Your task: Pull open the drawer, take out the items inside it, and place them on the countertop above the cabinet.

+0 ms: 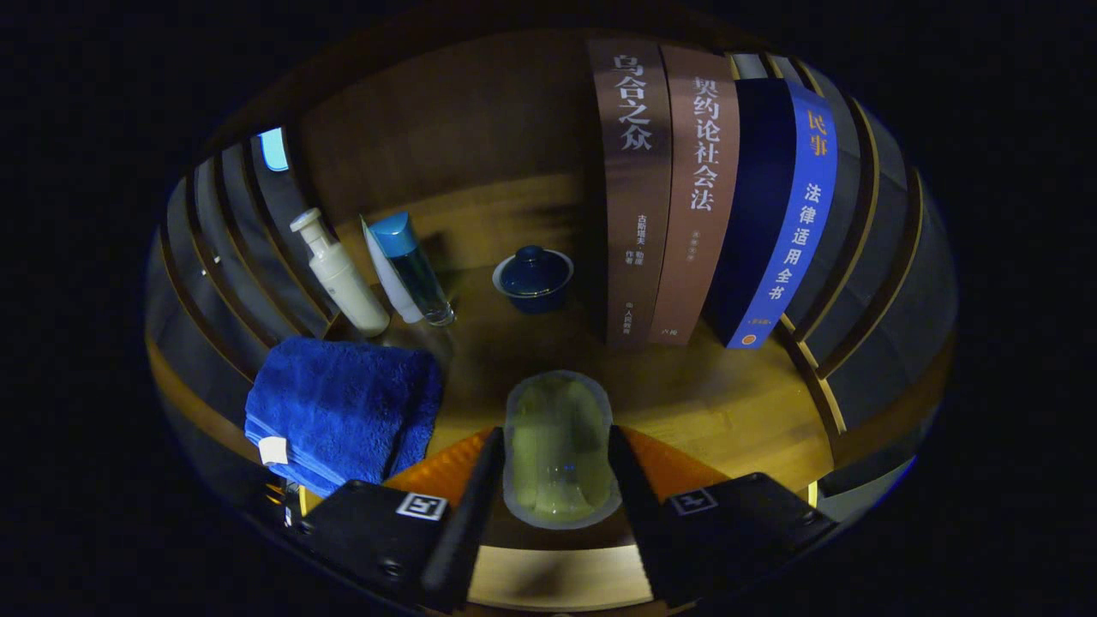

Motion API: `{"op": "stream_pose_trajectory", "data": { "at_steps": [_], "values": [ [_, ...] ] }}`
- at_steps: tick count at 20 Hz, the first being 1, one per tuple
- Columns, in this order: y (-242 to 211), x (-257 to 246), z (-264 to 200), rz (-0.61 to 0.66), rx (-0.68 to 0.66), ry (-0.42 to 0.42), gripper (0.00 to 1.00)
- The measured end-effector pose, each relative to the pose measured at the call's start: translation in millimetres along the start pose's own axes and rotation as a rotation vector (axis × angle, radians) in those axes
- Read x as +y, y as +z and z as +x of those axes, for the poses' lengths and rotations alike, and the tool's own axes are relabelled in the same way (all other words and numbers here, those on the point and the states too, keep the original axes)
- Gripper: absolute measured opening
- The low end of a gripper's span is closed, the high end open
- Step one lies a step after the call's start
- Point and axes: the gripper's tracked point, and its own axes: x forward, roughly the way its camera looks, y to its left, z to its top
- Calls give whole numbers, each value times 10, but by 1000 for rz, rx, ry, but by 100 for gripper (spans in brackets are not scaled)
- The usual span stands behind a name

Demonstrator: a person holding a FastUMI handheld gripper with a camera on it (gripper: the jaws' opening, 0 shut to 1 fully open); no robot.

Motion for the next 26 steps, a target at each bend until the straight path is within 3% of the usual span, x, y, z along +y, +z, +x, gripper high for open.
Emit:
{"op": "stream_pose_trajectory", "data": {
  "at_steps": [1,5,11,17,26],
  "values": [
    [12,15,-11,3,-7,5,84],
    [57,-22,-102,-2,-44,-17,99],
    [144,27,-487,-41,-194,-26,100],
    [10,181,-1261,-50,-435,-7,100],
    [-861,277,-2449,-55,-712,-11,99]
  ]
}}
